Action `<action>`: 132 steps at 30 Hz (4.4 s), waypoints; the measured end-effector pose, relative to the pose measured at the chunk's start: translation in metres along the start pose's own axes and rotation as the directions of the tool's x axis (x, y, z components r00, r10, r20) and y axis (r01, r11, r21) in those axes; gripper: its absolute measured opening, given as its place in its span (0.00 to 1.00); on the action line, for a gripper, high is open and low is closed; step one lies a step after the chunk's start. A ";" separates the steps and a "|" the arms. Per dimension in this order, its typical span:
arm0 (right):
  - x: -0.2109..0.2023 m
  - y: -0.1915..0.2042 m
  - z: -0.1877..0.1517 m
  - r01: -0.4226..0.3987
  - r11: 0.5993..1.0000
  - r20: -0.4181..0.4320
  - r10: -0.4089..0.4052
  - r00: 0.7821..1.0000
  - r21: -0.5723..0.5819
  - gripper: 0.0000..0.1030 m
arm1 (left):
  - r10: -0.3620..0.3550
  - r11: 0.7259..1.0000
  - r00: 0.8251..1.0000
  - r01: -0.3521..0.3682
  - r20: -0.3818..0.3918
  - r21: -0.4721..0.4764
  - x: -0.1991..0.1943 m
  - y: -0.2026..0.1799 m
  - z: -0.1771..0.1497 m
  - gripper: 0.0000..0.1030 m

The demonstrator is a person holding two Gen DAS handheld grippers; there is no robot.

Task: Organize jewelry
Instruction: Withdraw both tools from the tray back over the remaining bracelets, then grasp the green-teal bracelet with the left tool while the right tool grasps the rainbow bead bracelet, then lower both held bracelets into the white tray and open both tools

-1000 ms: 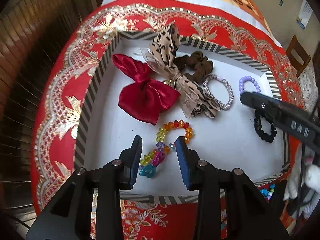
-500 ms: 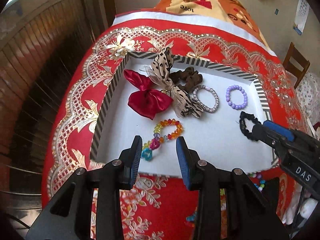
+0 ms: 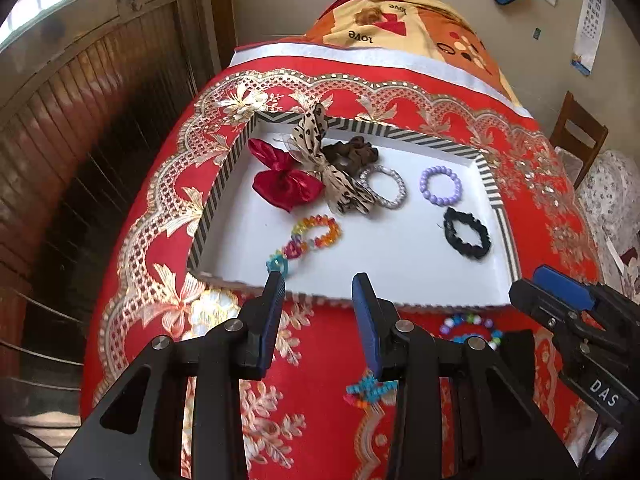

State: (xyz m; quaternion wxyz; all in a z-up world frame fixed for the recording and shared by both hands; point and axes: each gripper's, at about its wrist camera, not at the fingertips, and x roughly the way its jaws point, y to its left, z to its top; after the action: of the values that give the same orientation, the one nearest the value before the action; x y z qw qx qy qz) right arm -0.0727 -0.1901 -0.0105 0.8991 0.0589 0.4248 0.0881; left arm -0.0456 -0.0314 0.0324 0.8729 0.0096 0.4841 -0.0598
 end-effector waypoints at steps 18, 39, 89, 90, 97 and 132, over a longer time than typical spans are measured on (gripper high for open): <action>-0.065 -0.029 -0.059 0.043 0.999 0.026 -0.044 0.999 0.012 0.40 | -0.027 0.999 0.999 0.026 0.030 0.034 -0.041 -0.038 -0.043 0.33; -0.035 -0.059 -0.101 -0.042 0.999 -0.069 0.044 0.997 0.029 0.40 | -0.148 0.987 0.977 0.156 -0.156 0.036 0.001 -0.070 -0.058 0.39; -0.048 -0.053 -0.033 -0.320 0.947 0.063 0.318 0.946 0.034 0.08 | -0.219 0.960 0.950 0.251 -0.223 0.126 0.046 -0.034 -0.034 0.12; -0.049 -0.053 -0.032 -0.325 0.945 0.068 0.322 0.944 0.034 0.08 | -0.224 0.960 0.952 0.252 -0.211 0.119 0.040 -0.032 -0.032 0.12; -0.057 -0.048 -0.027 -0.333 0.943 0.083 0.331 0.940 0.007 0.08 | -0.247 0.964 0.961 0.257 -0.128 0.070 -0.002 -0.022 -0.020 0.12; -0.019 -0.026 0.026 -0.309 0.951 0.077 0.309 0.948 -0.019 0.08 | -0.198 0.977 0.980 0.197 0.002 0.075 -0.005 -0.023 0.057 0.12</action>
State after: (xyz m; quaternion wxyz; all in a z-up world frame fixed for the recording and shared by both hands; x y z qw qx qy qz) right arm -0.0614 -0.2201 0.0160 0.8905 0.1251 0.3742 0.2267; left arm -0.0024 -0.0580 0.0681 0.8639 -0.0065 0.4761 -0.1643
